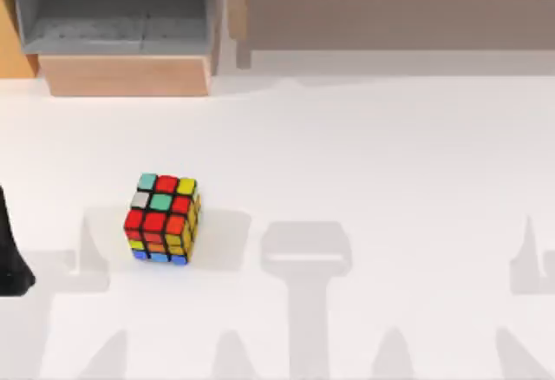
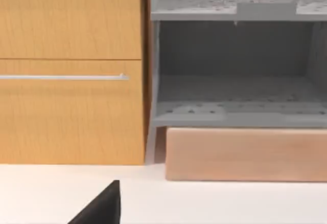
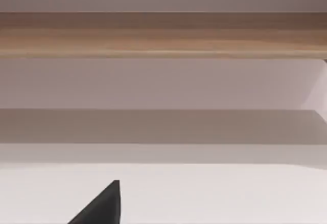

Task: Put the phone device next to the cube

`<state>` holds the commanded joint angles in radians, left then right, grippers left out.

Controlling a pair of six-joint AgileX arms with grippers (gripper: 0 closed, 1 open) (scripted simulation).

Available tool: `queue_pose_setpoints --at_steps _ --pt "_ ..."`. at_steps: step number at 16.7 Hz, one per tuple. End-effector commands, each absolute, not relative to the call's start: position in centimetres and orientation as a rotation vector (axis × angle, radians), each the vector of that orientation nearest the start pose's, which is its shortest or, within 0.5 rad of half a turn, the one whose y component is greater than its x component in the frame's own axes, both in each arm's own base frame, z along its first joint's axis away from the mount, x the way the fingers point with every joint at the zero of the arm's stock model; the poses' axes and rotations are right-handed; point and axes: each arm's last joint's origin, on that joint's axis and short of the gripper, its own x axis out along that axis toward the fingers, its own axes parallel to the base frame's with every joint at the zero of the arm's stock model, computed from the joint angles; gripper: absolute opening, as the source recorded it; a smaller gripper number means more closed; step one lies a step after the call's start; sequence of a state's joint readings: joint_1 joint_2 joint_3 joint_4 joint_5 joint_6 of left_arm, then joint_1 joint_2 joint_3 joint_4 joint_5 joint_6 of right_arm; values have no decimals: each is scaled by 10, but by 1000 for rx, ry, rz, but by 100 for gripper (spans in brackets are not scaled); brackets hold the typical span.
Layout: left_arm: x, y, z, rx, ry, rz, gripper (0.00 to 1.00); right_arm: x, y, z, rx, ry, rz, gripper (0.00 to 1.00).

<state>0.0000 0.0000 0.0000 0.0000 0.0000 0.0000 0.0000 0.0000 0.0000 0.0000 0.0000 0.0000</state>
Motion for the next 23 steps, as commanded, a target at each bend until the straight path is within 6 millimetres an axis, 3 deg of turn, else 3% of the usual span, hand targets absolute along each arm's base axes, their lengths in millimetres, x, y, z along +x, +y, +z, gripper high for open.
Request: queue_pose_setpoints --at_steps 6,11,17,23 --pt "106 -1 160 0 0 0 100 108 -8 174 -27 85 -68 100" --pt "106 -1 160 0 0 0 100 129 -34 202 -60 411 -224 100" --pt "106 -1 160 0 0 0 100 177 -104 200 45 986 -367 100" --pt "106 -1 160 0 0 0 100 197 -188 172 249 1366 -401 100"
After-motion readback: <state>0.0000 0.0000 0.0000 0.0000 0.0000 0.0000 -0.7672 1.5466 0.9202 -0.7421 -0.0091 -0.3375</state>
